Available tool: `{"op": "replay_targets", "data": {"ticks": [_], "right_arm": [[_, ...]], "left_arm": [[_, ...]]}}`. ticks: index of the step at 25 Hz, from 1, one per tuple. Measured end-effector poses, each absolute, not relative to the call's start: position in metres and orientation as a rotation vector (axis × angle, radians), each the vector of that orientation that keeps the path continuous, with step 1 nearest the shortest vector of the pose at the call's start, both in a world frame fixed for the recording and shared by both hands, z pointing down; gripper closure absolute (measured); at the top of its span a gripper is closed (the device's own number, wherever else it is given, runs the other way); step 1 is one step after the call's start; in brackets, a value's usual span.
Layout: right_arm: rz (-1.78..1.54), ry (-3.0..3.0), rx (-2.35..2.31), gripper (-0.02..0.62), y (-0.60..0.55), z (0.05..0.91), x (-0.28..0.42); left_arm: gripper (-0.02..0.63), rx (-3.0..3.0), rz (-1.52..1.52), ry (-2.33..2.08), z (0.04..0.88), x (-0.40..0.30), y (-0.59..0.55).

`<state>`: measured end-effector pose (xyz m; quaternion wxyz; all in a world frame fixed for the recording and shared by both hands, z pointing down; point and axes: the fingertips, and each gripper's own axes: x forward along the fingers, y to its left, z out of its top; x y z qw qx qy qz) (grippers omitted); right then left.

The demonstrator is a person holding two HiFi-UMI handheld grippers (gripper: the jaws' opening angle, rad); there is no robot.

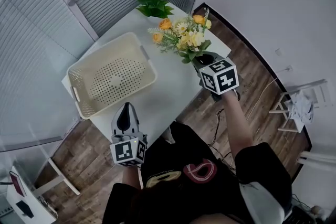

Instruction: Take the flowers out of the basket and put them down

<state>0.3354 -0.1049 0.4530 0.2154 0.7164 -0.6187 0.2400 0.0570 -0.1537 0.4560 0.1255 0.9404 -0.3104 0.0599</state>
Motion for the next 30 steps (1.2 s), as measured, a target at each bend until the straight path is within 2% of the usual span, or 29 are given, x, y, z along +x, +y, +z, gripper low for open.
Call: {"op": "replay_targets", "data": {"ticks": [30], "right_arm": [[1.345,-1.566,1.878,0.548,-0.143,0.608,0.364]], "left_arm": [[0.589,2.652,0.183,-1.019,0.469,0.069,-0.177]]}}
